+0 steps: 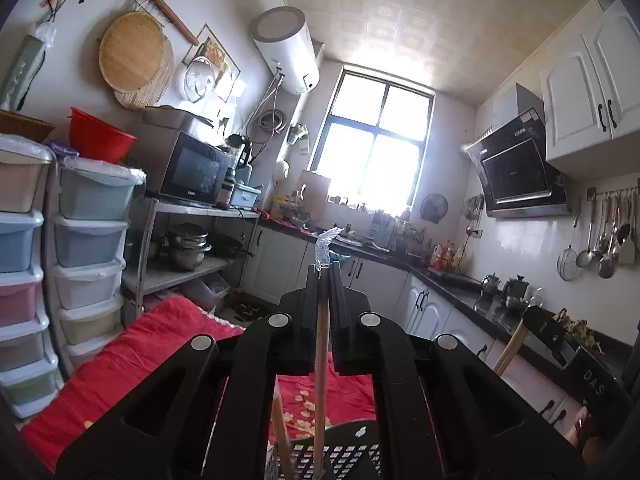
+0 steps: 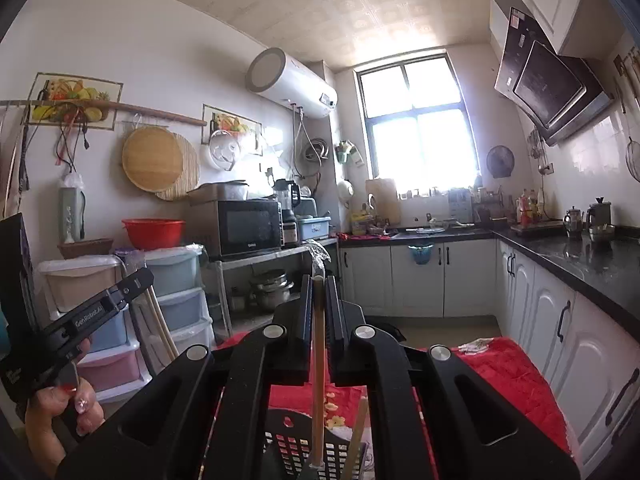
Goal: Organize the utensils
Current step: 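Lower the chopsticks into the caddy slots and open both tools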
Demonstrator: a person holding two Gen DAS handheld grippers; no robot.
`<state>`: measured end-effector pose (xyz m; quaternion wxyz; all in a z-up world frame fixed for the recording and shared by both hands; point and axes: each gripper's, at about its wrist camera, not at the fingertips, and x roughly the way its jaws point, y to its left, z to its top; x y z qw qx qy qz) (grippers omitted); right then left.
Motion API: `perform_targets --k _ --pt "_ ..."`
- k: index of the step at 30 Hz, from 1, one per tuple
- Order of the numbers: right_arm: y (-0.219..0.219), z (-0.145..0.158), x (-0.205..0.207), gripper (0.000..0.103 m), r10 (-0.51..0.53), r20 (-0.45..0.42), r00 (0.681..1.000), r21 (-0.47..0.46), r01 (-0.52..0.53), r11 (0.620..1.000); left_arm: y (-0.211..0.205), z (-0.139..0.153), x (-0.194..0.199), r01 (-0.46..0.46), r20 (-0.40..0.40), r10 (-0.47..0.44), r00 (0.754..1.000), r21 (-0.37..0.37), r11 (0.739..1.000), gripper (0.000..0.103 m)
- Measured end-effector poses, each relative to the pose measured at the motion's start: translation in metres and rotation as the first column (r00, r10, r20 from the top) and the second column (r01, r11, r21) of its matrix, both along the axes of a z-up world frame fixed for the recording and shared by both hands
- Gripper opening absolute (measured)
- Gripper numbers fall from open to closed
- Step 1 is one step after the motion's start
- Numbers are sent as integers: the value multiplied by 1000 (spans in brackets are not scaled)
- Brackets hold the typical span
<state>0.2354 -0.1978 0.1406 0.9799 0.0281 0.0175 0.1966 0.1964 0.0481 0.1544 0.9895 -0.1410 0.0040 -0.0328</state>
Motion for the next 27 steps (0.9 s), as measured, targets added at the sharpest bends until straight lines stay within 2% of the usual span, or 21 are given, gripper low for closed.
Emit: perform_targets --k 11,18,24,27 --pt "5 -39 15 6 -24 -46 999 -4 24 1000 -9 -33 11 18 -34 -18 999 22 1000 3" --pt "6 -51 16 6 -28 -73 997 -3 28 1000 -10 -48 17 38 -69 -37 997 18 999 3" --pt "5 -62 21 7 -41 -130 991 -4 41 999 -10 -59 25 75 -142 -73 987 12 997 3" --pt "4 -68 22 11 -50 -165 985 -11 49 999 -9 -65 27 72 -183 -69 981 10 997 11"
